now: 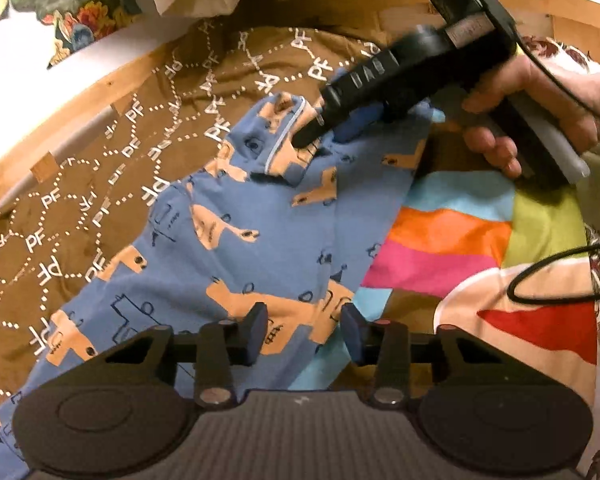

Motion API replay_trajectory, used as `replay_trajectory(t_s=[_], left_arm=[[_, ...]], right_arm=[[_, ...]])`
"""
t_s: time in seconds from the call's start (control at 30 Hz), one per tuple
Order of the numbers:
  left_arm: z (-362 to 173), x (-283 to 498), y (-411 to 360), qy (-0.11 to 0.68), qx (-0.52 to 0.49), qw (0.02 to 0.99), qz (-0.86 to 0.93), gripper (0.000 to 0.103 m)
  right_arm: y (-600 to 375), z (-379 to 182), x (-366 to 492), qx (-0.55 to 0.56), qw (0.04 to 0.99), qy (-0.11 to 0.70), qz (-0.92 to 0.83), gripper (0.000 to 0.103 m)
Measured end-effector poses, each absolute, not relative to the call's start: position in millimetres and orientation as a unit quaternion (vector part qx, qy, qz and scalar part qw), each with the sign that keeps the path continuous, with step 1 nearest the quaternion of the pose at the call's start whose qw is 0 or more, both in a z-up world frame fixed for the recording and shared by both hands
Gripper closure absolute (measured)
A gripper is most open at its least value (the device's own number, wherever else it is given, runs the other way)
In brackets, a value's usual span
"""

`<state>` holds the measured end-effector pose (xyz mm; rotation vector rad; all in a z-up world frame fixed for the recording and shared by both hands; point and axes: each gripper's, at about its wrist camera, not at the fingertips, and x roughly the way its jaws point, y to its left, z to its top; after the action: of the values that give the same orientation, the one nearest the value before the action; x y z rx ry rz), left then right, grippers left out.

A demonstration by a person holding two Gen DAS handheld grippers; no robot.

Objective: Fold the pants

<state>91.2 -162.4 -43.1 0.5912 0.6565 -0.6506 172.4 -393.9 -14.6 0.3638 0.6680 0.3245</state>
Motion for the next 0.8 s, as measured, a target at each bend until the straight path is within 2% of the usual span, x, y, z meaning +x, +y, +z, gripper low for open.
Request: replay_trajectory(t_s=[0.1, 0.13, 0.17, 0.23, 0.27, 0.37, 0.47, 0.5, 0.57, 0.63, 0.8], left_arm=[[-47, 95, -164, 0.323, 0.279, 0.850, -0.308, 0.070], [-47, 96, -164, 0.326, 0.277, 0.851, -0.305, 0.077], [-47, 97, -164, 0.328, 0.275, 0.852, -0.301, 0.081], [-45, 100, -162, 0.332, 0.267, 0.855, -0.295, 0.090], [-44, 101, -161, 0.335, 0.260, 0.857, -0.294, 0.092], [-41, 102, -161, 0.338, 0.249, 0.860, -0.291, 0.095], [-40, 101, -161, 0.337, 0.251, 0.860, -0.289, 0.095], [-40, 100, -161, 0.336, 0.252, 0.860, -0.289, 0.095], [-40, 98, -161, 0.335, 0.255, 0.860, -0.290, 0.095], [-40, 98, -161, 0.335, 0.253, 0.860, -0.291, 0.095], [-34, 105, -152, 0.347, 0.213, 0.862, -0.302, 0.095]], right_arm=[[-402, -14, 179, 0.214, 0.912, 0.314, 0.153, 0.041], [-405, -14, 181, 0.227, 0.910, 0.312, 0.150, 0.051], [-407, -15, 182, 0.235, 0.909, 0.312, 0.146, 0.070], [-410, -17, 186, 0.247, 0.906, 0.315, 0.136, 0.093], [-412, -18, 186, 0.250, 0.906, 0.314, 0.133, 0.098], [-415, -16, 184, 0.259, 0.906, 0.306, 0.134, 0.103], [-419, -13, 182, 0.263, 0.907, 0.302, 0.131, 0.102], [-420, -12, 182, 0.266, 0.905, 0.304, 0.130, 0.096], [-423, -13, 179, 0.282, 0.898, 0.313, 0.123, 0.069], [-427, -17, 176, 0.302, 0.889, 0.321, 0.125, 0.055], [-420, -21, 184, 0.295, 0.883, 0.338, 0.135, 0.052]])
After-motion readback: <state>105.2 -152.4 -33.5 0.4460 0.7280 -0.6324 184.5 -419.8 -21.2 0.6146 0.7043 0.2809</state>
